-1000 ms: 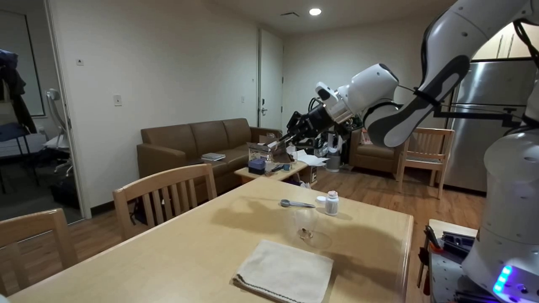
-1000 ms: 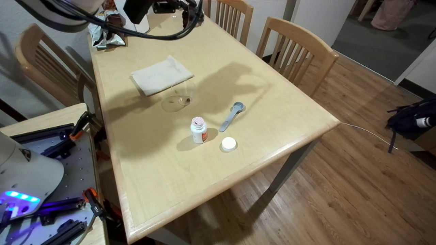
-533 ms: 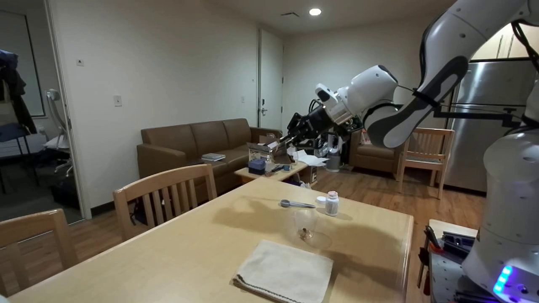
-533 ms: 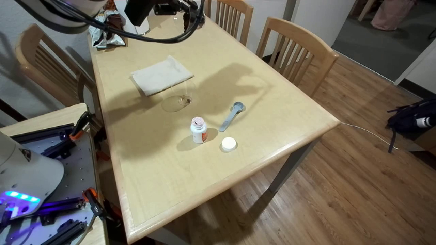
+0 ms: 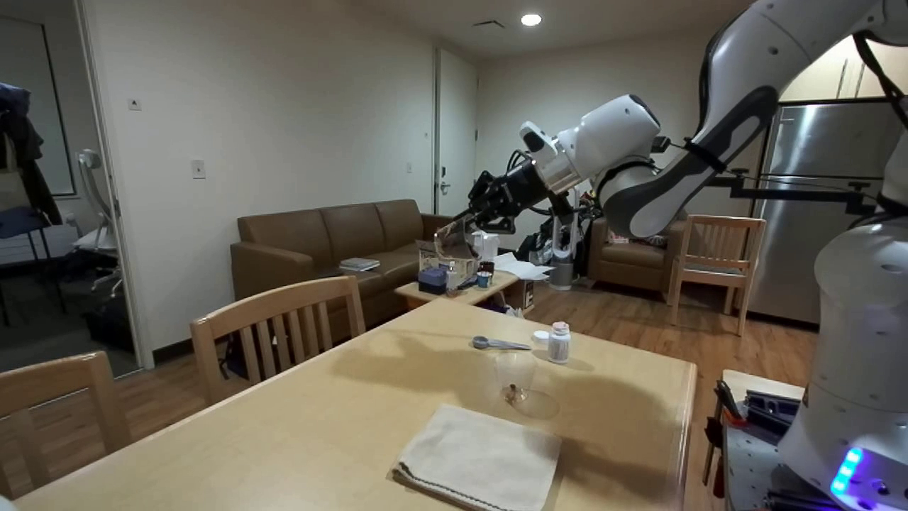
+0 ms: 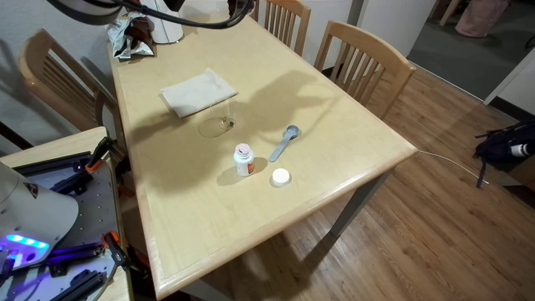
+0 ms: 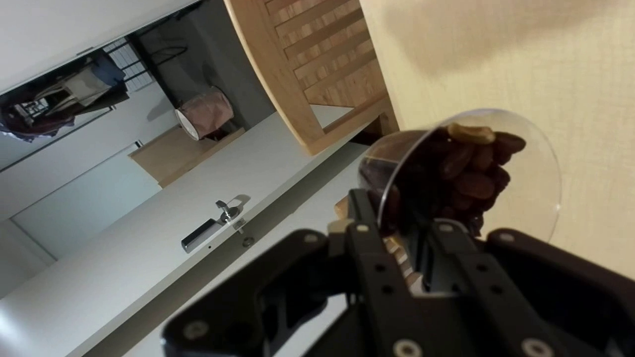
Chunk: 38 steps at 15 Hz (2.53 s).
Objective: Pour the contents from one clear cup to the other
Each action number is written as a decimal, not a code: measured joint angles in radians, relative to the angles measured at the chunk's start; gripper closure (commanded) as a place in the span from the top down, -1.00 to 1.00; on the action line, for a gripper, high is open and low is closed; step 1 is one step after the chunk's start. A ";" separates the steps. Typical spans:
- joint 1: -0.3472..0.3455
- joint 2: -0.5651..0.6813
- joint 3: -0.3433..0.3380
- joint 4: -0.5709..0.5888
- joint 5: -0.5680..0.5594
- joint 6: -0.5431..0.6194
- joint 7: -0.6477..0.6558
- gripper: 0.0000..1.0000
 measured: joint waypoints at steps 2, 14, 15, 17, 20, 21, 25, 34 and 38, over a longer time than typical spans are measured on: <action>0.000 -0.008 -0.001 0.006 -0.001 -0.001 0.000 -0.91; -0.002 -0.036 -0.036 -0.008 -0.062 -0.001 0.000 -0.91; -0.002 -0.036 -0.036 -0.008 -0.062 -0.001 0.000 -0.91; -0.002 -0.041 -0.036 -0.009 -0.062 -0.001 0.000 -0.91; -0.004 -0.058 -0.036 -0.009 -0.062 -0.001 0.000 -0.91; -0.006 -0.064 -0.036 -0.009 -0.062 -0.001 0.000 -0.91; -0.008 -0.087 -0.036 -0.004 -0.062 -0.001 0.000 -0.91; -0.008 -0.091 -0.033 0.058 -0.063 0.000 0.000 -0.63; -0.008 -0.100 -0.033 0.058 -0.063 0.000 0.000 -0.63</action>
